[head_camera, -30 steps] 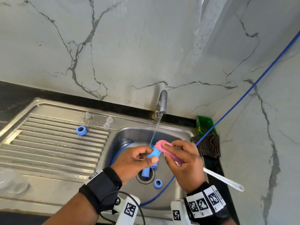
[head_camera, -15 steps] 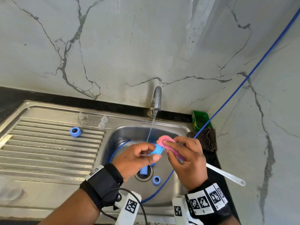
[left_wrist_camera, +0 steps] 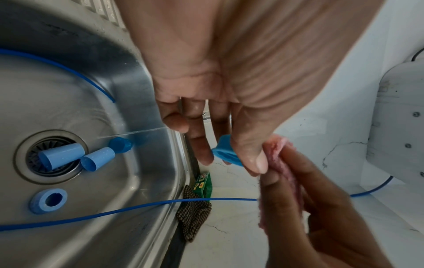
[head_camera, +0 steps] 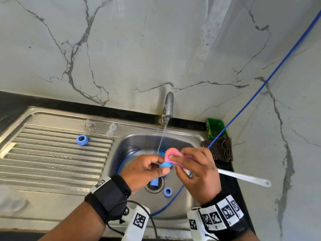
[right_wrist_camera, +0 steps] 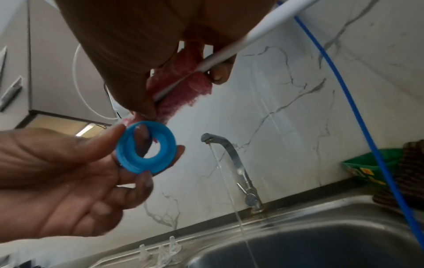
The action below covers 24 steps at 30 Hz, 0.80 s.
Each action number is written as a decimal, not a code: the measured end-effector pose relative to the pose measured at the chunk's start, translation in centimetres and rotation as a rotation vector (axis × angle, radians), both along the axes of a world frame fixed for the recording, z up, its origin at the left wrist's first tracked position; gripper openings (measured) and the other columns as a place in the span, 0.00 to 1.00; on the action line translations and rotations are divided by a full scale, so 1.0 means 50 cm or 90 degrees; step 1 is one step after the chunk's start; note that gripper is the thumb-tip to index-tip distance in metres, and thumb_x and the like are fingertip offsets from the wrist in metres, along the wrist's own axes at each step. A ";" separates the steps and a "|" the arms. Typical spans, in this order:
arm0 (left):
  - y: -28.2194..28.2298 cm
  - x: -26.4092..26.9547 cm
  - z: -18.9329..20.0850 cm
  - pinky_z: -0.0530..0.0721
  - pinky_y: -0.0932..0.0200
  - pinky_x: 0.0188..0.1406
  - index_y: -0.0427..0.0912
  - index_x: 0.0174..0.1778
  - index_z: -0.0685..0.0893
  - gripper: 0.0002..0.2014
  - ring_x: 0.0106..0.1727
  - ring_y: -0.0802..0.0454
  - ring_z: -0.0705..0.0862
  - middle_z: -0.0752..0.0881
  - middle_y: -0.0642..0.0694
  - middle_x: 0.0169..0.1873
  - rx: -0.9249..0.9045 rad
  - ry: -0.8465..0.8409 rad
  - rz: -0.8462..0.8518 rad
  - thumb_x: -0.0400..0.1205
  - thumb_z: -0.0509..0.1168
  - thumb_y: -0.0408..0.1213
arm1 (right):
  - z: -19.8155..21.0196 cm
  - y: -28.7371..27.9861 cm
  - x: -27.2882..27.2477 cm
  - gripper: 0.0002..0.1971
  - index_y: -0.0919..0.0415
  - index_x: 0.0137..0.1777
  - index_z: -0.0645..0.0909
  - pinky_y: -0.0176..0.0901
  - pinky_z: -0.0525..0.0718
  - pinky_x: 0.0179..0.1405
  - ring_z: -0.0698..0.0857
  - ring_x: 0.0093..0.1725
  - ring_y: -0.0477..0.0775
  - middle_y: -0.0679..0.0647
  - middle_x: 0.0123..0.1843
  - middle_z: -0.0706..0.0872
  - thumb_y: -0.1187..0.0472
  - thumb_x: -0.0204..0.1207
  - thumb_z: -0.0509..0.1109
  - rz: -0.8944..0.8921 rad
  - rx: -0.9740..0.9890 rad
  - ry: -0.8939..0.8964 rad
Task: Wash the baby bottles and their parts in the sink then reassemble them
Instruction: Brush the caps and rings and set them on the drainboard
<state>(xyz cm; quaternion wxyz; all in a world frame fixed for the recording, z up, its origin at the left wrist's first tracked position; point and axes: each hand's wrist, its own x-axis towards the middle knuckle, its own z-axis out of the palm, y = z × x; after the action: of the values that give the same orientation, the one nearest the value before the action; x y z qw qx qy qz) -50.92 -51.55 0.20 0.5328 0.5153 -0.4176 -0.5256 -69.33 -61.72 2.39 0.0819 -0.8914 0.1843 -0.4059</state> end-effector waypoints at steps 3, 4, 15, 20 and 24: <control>-0.001 0.003 -0.003 0.85 0.57 0.63 0.34 0.61 0.88 0.12 0.61 0.47 0.89 0.90 0.42 0.61 -0.008 -0.024 -0.013 0.82 0.71 0.27 | -0.009 -0.008 -0.007 0.10 0.46 0.56 0.93 0.42 0.83 0.52 0.82 0.51 0.55 0.46 0.54 0.87 0.59 0.79 0.74 -0.014 -0.006 0.010; -0.002 0.001 -0.001 0.85 0.60 0.60 0.33 0.60 0.88 0.11 0.60 0.50 0.89 0.90 0.44 0.62 -0.011 -0.025 -0.011 0.82 0.71 0.25 | -0.012 -0.013 -0.009 0.12 0.45 0.56 0.92 0.43 0.83 0.52 0.81 0.51 0.54 0.45 0.53 0.87 0.60 0.77 0.75 -0.037 0.014 -0.002; 0.000 -0.002 0.020 0.89 0.54 0.57 0.32 0.60 0.86 0.12 0.57 0.43 0.92 0.93 0.40 0.52 0.016 -0.017 -0.052 0.81 0.72 0.25 | 0.006 -0.015 -0.017 0.13 0.45 0.59 0.91 0.41 0.82 0.52 0.81 0.51 0.53 0.44 0.54 0.86 0.60 0.77 0.76 -0.002 0.021 -0.012; 0.003 -0.014 0.024 0.87 0.52 0.62 0.36 0.57 0.89 0.16 0.57 0.42 0.91 0.93 0.44 0.51 0.036 0.035 -0.038 0.78 0.73 0.42 | 0.002 -0.017 -0.015 0.11 0.47 0.58 0.92 0.44 0.83 0.51 0.81 0.51 0.54 0.47 0.54 0.88 0.59 0.77 0.76 -0.008 0.001 0.013; -0.001 -0.018 0.001 0.87 0.45 0.65 0.33 0.56 0.88 0.14 0.57 0.43 0.91 0.92 0.40 0.51 0.020 -0.035 -0.011 0.83 0.70 0.41 | 0.004 0.004 -0.022 0.09 0.48 0.54 0.93 0.42 0.83 0.52 0.82 0.50 0.55 0.49 0.53 0.89 0.58 0.81 0.73 0.029 -0.024 -0.004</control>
<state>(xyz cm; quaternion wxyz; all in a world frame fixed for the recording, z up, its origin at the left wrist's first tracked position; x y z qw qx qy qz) -51.80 -51.61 0.26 0.5083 0.5344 -0.4282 -0.5223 -70.45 -61.51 2.58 0.0746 -0.8953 0.1562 -0.4104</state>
